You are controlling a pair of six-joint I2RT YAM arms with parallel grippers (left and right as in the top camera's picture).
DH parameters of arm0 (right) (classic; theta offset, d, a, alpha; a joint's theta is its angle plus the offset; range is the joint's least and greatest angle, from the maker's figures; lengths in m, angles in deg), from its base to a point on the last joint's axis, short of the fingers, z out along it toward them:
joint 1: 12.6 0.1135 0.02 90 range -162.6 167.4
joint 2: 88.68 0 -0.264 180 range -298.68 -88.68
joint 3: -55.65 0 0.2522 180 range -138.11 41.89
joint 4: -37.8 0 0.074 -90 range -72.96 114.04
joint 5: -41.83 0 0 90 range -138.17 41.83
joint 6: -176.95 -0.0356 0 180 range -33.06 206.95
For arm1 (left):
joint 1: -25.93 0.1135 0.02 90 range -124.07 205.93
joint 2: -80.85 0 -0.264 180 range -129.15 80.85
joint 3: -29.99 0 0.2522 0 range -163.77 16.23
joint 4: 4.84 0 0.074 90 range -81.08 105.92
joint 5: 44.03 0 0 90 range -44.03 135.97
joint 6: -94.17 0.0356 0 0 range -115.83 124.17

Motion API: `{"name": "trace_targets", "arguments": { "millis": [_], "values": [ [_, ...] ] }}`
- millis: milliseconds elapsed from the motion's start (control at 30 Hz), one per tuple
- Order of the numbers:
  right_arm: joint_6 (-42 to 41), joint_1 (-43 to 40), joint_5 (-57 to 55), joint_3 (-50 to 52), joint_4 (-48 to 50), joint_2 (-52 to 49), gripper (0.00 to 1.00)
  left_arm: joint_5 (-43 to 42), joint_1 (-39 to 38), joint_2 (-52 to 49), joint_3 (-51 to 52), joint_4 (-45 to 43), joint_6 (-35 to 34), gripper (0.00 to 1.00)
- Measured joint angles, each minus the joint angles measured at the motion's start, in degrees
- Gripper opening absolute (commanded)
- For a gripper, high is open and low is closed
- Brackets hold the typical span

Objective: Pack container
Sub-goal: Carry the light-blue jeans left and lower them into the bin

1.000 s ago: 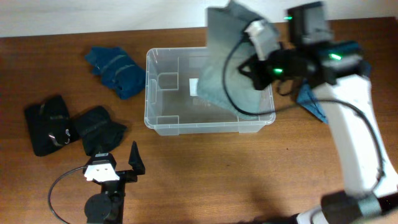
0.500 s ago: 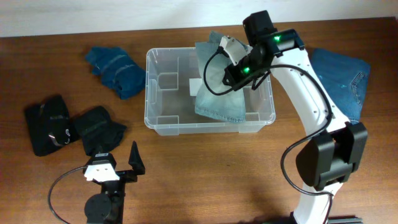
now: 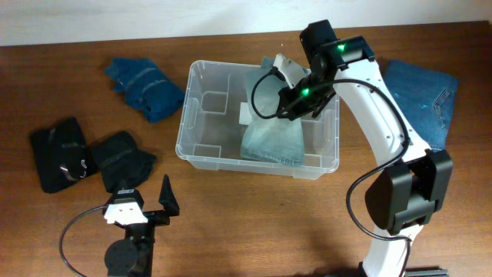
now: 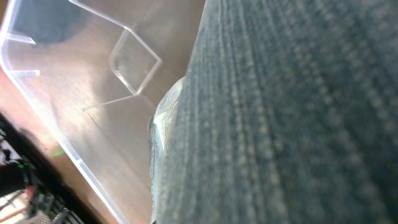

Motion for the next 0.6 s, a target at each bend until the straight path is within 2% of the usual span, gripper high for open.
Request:
{"name": "trace_targets", "arguments": {
  "millis": [333,400,433,500,533,600],
  "values": [
    [-11.1,0.0,1.5,0.0,2.3,0.0,0.04,0.0,0.0,0.0,0.0,0.0,0.0,0.99],
    [-13.8,0.0,1.3,0.0,2.4,0.0,0.08,0.0,0.0,0.0,0.0,0.0,0.0,0.99],
    [-14.6,0.0,1.1,0.0,2.4,0.0,0.19,0.0,0.0,0.0,0.0,0.0,0.0,0.99],
    [-16.5,0.0,0.1,0.0,2.3,0.0,0.53,0.0,0.0,0.0,0.0,0.0,0.0,0.99],
    [-16.7,-0.1,-0.1,-0.1,2.3,0.0,0.62,0.0,0.0,0.0,0.0,0.0,0.0,0.99],
    [-17.9,-0.3,-1.7,-0.4,1.6,0.0,0.66,0.0,0.0,0.0,0.0,0.0,0.0,0.99]
  ]
}}
